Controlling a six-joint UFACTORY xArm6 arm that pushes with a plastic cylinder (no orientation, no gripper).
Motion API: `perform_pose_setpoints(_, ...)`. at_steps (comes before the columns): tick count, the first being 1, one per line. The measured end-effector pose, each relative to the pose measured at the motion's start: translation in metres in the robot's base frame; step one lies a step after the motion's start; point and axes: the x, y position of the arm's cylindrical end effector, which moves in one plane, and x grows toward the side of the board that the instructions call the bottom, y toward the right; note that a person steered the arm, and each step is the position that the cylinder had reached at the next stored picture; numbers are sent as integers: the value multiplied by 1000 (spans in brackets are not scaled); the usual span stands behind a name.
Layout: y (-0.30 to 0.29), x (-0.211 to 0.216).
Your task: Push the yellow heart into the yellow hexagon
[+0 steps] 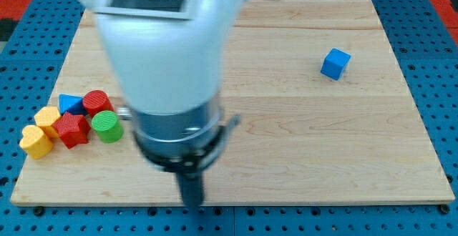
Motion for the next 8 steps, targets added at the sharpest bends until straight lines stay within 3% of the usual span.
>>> perform_pose_setpoints(2,-170,0)
perform_pose_setpoints(3,-225,-10)
perform_pose_setpoints(6,-214,-73)
perform_pose_setpoints(8,-213,-79)
